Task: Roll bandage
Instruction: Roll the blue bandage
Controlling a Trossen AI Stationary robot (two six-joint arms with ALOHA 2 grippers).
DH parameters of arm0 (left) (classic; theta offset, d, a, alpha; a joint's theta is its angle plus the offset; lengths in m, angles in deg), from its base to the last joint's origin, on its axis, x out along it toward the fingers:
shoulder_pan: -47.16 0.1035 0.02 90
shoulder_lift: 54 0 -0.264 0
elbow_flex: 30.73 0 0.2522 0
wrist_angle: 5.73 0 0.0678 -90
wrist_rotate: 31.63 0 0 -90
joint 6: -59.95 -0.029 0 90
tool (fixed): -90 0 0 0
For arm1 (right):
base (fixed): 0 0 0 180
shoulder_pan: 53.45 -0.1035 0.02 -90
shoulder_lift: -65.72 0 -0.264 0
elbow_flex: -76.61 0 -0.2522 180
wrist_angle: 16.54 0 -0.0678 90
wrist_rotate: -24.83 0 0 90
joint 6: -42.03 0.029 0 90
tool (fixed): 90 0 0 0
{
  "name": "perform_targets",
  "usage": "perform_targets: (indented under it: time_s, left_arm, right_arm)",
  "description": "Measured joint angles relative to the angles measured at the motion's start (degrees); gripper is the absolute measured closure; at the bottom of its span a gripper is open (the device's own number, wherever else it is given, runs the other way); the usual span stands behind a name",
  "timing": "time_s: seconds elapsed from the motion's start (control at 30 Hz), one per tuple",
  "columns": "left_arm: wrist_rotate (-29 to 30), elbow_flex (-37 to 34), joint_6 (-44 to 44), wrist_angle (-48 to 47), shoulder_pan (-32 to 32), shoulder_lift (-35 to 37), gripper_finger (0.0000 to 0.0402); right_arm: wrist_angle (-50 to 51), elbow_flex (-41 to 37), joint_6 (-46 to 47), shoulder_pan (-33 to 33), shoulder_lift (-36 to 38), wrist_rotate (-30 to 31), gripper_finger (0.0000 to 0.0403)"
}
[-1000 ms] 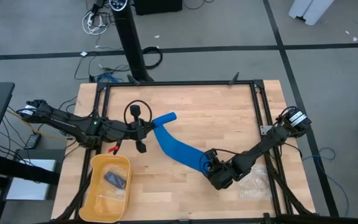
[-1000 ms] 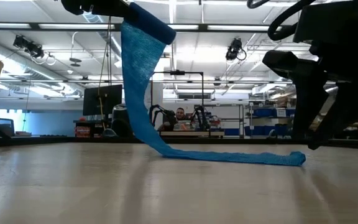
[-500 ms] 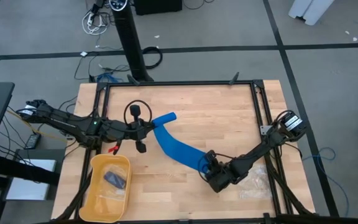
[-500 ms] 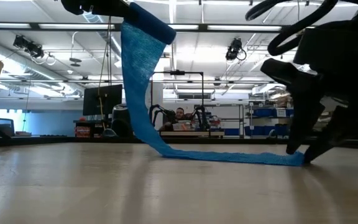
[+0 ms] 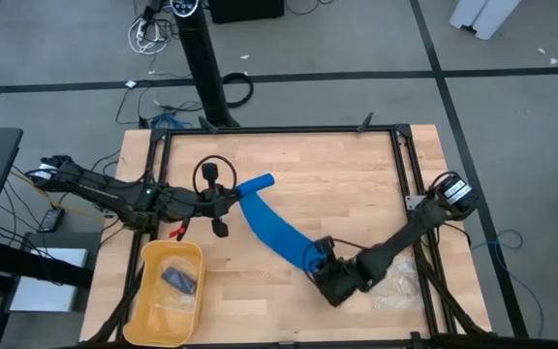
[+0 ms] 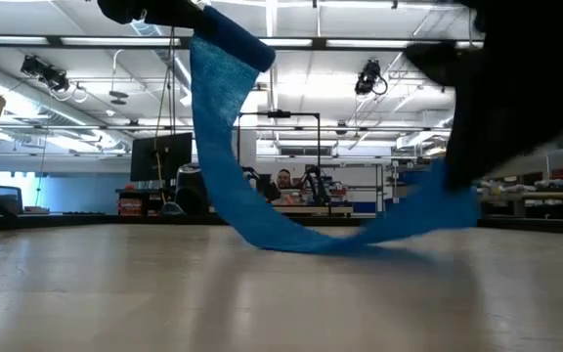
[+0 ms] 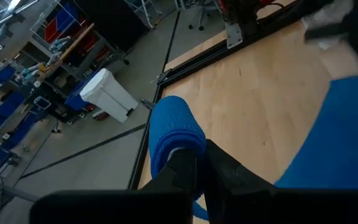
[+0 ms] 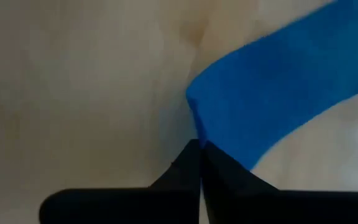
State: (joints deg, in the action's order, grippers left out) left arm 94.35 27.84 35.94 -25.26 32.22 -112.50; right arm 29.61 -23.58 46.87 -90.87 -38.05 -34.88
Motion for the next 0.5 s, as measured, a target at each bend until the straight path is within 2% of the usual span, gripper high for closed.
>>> perform_targets:
  time_s: [0.2,0.3,0.5]
  left_arm:
    - [1.9,-3.7,1.1,0.4,0.0,0.0,0.0384]
    - [2.1,-6.8,2.4,1.3,0.0,0.0,0.0384]
    - [2.3,-14.0,3.9,8.2,0.0,0.0,0.0384]
  right_arm:
    - [17.0,18.5,6.8,-6.8,0.0,9.8,0.0401]
    - [21.5,27.6,7.4,-9.5,0.0,16.5,0.0401]
    - [22.6,39.5,-2.6,-11.2,0.1,28.1,0.0402]
